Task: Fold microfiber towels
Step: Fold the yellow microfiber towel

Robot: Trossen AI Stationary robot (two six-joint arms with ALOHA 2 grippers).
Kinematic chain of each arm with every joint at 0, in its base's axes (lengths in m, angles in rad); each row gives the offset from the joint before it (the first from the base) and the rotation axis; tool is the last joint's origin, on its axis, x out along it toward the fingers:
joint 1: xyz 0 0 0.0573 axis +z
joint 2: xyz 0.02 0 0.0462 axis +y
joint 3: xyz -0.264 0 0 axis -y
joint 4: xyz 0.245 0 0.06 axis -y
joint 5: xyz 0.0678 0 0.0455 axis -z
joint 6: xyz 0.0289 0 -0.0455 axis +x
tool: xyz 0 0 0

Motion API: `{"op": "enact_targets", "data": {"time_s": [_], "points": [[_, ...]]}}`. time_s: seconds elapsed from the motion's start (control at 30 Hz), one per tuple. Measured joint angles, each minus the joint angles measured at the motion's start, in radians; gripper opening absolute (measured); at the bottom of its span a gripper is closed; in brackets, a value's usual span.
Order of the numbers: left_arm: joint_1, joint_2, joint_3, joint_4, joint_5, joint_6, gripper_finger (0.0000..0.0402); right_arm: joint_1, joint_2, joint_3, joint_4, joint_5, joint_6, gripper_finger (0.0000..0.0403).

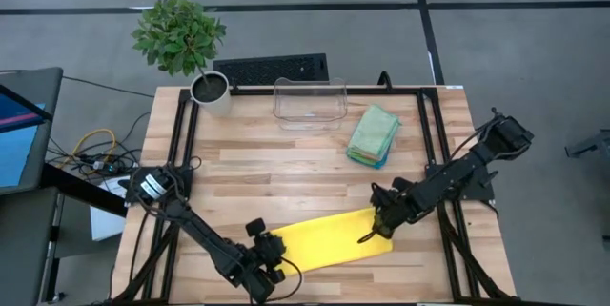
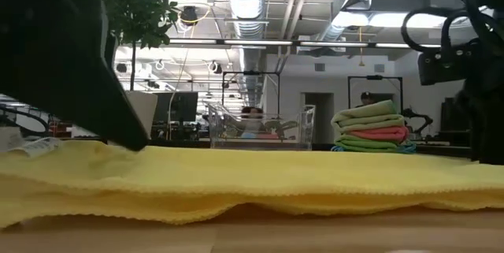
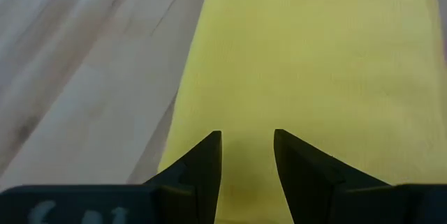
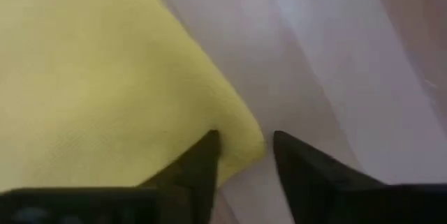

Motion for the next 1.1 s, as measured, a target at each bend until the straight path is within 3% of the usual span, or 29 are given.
{"op": "enact_targets", "data": {"time_s": [0.2, 0.27, 0.47, 0.67, 0.87, 1.1], "points": [[0.006, 0.000, 0.000, 0.020, -0.009, 0.029, 0.0125, -0.007, 0.001, 0.007, 0.002, -0.004, -0.061, 0.0041], [0.005, 0.000, 0.000, 0.030, -0.010, 0.041, 0.0125, -0.007, 0.005, 0.024, -0.014, -0.006, -0.076, 0.0016], [0.006, 0.000, 0.000, 0.033, -0.010, 0.052, 0.0125, -0.007, 0.007, 0.150, -0.144, -0.014, -0.080, 0.0025], [0.006, 0.000, 0.000, 0.035, -0.011, 0.051, 0.0125, -0.008, 0.006, 0.277, -0.142, -0.034, -0.118, 0.0012], [0.006, 0.000, 0.000, 0.069, -0.029, 0.072, 0.0125, -0.028, 0.029, 0.322, -0.005, -0.048, -0.137, 0.0021], [0.006, 0.000, 0.000, 0.136, -0.030, 0.133, 0.0126, -0.067, 0.150, 0.325, 0.213, -0.112, -0.202, 0.0018]]}}
